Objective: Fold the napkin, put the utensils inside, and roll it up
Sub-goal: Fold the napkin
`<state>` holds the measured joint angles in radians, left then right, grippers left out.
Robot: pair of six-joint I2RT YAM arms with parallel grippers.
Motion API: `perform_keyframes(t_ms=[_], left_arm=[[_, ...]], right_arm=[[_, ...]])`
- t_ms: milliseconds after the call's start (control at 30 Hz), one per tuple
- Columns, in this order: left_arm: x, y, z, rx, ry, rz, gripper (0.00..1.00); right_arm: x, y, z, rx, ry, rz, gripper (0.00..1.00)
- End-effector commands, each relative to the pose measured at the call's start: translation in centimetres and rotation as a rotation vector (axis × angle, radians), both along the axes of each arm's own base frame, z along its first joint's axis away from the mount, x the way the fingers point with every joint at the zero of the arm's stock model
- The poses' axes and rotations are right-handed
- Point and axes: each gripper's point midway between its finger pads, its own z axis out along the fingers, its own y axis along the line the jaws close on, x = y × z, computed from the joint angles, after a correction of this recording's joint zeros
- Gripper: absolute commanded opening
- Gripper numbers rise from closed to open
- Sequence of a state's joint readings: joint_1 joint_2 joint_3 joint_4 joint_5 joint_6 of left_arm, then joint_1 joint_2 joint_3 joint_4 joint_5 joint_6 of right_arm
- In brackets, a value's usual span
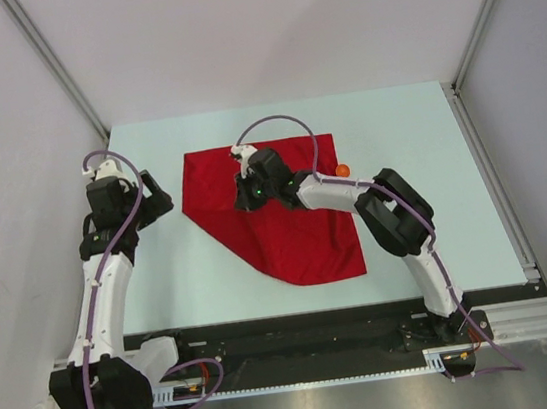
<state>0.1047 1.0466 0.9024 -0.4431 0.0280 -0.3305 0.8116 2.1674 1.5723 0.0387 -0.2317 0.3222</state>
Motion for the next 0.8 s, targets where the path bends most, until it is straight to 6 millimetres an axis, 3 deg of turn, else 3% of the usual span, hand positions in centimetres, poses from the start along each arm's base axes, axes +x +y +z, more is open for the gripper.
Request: perform_keyframes(t_ms=[0, 200, 467, 767], left_arm=[[0.2, 0.6, 0.4, 0.028, -0.020, 0.007, 0.92], [0.2, 0.9, 0.1, 0.037, -0.009, 0.013, 0.92], [0.3, 1.0, -0.4, 0.044, 0.011, 0.012, 0.92], [0.4, 1.8, -1.0, 0.067, 0.036, 0.040, 0.92]], right_arm=[[1.9, -1.0, 1.8, 0.038, -0.021, -0.018, 0.00], [4.6, -3.3, 0.7, -0.011, -0.059, -0.070, 0.00], [9.2, -8.9, -0.8, -0.093, -0.083, -0.187, 0.00], [13.2, -13.6, -1.3, -0.119, -0.088, -0.290, 0.00]])
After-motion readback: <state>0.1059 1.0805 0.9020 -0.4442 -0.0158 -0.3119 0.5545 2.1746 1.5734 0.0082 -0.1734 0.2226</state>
